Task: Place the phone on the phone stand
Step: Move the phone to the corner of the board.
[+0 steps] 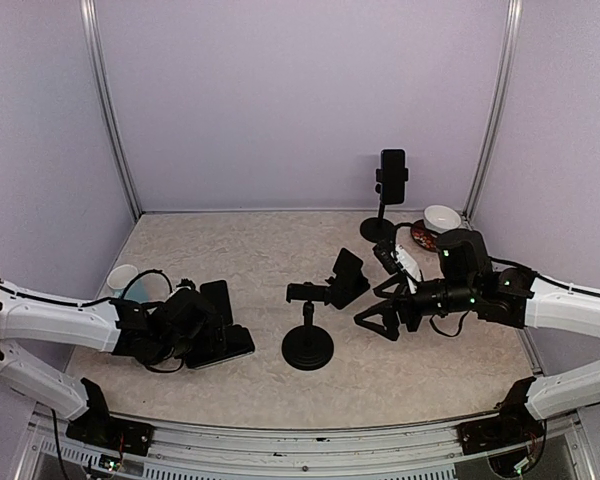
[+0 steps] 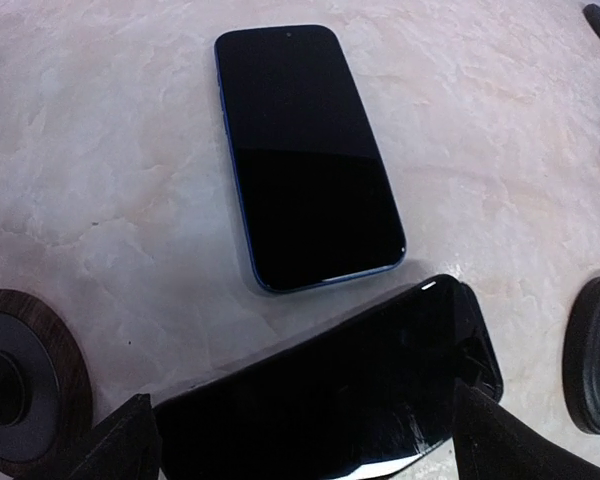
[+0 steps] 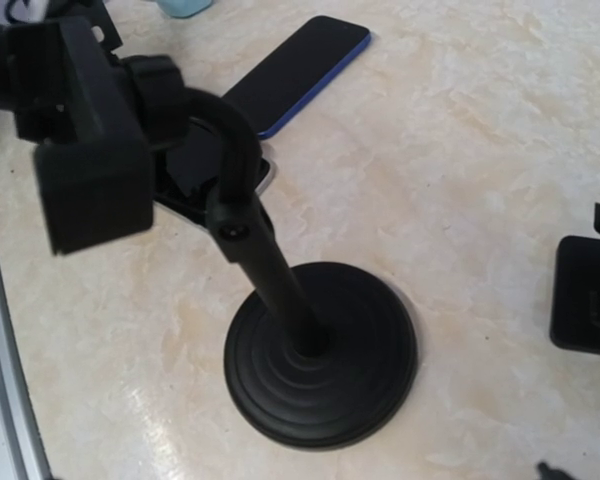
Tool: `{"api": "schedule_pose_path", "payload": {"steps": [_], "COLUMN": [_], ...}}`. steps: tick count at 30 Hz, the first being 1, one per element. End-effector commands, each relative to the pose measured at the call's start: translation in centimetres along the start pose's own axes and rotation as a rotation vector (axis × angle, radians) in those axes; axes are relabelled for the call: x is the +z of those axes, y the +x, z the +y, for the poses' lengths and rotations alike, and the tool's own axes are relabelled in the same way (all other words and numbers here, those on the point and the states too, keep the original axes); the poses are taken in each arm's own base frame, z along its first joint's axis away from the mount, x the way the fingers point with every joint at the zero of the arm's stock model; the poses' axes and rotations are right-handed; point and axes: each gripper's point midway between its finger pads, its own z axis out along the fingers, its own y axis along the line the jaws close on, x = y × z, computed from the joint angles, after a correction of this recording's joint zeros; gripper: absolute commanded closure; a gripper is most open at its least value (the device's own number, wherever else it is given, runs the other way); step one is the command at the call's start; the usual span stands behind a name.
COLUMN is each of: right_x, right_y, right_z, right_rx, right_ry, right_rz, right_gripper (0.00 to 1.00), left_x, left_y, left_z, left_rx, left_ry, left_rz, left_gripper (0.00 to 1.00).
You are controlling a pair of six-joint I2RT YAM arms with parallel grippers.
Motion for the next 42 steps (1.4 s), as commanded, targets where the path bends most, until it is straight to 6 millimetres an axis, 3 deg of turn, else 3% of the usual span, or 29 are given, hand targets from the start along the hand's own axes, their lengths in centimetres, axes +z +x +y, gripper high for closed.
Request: {"api": "schedule_pose_path", "payload": {"steps": [1, 11, 22, 32, 42], "right_x": [-0.1, 0.0, 0.5, 2.8, 5.6], "right_y": [0.0, 0.4, 2.1, 4.7, 7.6], "right_z": [-0.2, 0.1, 2.5, 6.3, 8.4], "right_rx": [0.006, 0.016, 0.056, 0.120, 0.252], "right_ry": [0.004, -0.012, -0.120, -0.235, -0.291], "right_rz": [-0.011, -0.002, 0.024, 0.097, 0.155], "right_gripper": [0.00, 0.00, 0.00, 0.00, 0.00], "left_x": [1.2, 3.5, 2.1, 1.7, 1.3], "left_y": [-1.3, -0.2, 1.4, 2.5, 3.4], "left_z": [0.2, 0.7, -1.2, -2.3, -3.3], "left_rx": [0.075, 0.117, 0.033, 0.006, -0.001], "left_ry": [-0.103, -0.129, 0.033, 0.099, 0.124], "left_rz": [-0.035, 0.021, 0.066, 0.095, 0.097], "left_gripper": [0.01, 0.01, 0.01, 0.01, 0.01]}}
